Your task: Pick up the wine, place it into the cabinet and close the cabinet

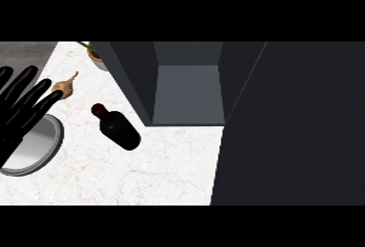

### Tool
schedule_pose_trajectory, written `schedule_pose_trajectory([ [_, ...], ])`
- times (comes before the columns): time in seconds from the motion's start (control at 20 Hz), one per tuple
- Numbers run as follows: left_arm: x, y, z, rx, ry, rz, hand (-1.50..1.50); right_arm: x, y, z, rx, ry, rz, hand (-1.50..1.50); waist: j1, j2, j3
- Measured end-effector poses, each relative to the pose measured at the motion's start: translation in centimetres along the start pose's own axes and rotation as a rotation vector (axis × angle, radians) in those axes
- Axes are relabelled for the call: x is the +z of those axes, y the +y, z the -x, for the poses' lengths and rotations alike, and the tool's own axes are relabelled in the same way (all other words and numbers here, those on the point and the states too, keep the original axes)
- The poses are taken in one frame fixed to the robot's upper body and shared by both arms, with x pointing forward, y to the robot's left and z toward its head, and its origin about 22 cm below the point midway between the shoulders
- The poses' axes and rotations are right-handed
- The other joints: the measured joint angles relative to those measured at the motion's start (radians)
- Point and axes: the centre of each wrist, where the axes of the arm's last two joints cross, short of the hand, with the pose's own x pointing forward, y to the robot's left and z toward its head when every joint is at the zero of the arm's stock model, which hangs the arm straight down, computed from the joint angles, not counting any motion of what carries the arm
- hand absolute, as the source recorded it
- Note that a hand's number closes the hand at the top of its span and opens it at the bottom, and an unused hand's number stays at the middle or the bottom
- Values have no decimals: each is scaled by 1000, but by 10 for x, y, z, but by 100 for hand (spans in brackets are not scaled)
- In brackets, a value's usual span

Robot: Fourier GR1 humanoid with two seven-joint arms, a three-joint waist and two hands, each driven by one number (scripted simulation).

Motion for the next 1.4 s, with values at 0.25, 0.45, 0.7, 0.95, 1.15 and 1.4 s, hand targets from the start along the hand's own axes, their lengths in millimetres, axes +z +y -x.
schedule_pose_trajectory([
  [0.25, -10, 6, 14, -15, -2, -48, -150, -4, 1, -9, 7, -7, -1, -150, -2, 0, 0],
  [0.45, -16, 16, 25, -31, 9, -78, -150, -6, 0, -15, 15, -17, 7, -150, -2, 0, 0],
  [0.7, -18, 24, 45, -46, 31, -94, -150, -7, 0, -19, 20, -20, 6, -150, -3, 0, 0],
  [0.95, -13, 32, 70, -66, 67, -106, -150, -9, 1, -25, 21, -34, 4, -150, -2, 0, 0],
  [1.15, -11, 43, 91, -71, 97, -120, -150, -11, 2, -26, 13, -45, 1, -150, -2, 1, 0],
  [1.4, -1, 58, 115, -74, 126, -146, -150, -10, 7, -28, 7, -47, -20, -150, -4, 0, 0],
])
